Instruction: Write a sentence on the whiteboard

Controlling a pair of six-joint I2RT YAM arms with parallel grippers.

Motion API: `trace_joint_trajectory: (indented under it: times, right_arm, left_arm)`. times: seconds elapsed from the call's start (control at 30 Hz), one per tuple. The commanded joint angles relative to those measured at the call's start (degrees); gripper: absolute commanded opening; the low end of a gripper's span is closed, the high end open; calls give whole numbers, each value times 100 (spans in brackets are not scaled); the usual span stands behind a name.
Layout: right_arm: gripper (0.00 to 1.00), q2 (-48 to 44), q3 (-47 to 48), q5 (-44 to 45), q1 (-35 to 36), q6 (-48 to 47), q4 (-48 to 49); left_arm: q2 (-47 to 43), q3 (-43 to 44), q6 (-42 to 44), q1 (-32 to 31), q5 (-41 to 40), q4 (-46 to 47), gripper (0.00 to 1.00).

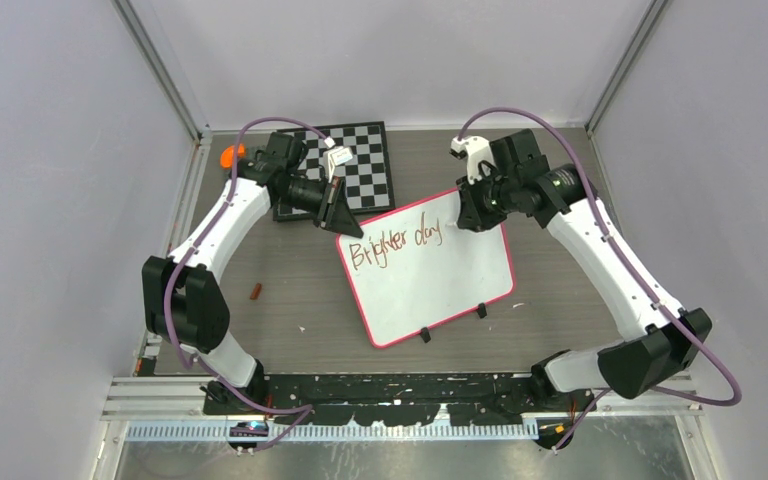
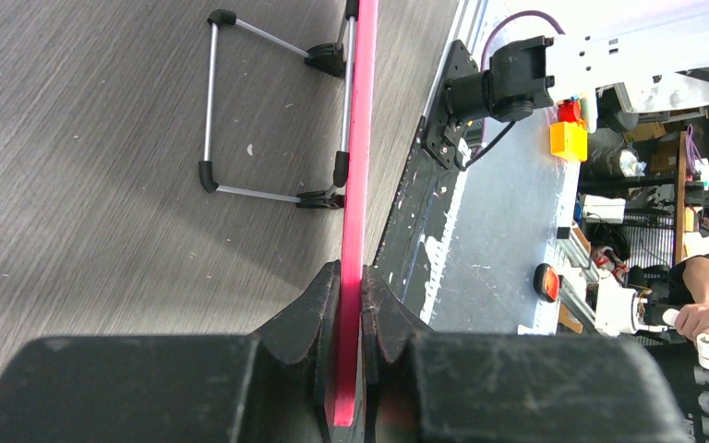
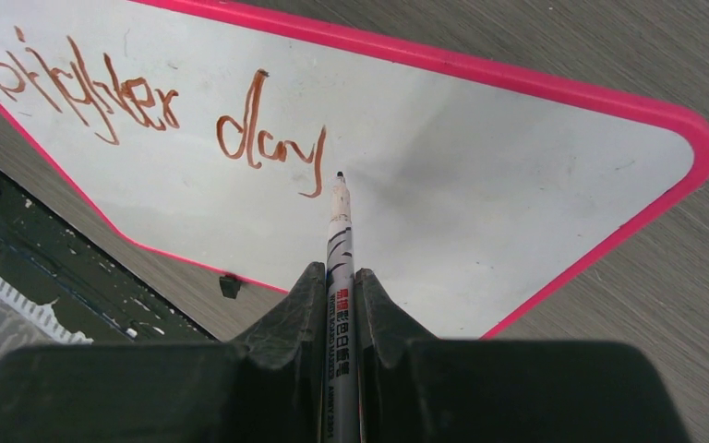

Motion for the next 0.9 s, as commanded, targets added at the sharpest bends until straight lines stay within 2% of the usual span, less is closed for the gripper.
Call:
trace_joint_trajectory:
  times: [0.0, 0.33, 0.87]
  right_arm:
    - [0, 148, 288, 211, 15, 76, 281]
    - [0, 346, 400, 120, 46, 145, 317]
    - [0, 79, -206, 397, 107, -40, 272]
  left_arm:
    - [-88, 14, -66, -10, -84, -33, 0]
    - [-65, 19, -11, -10, -80, -59, 0]
    - [-40, 14, 20, -10, -88, -94, 0]
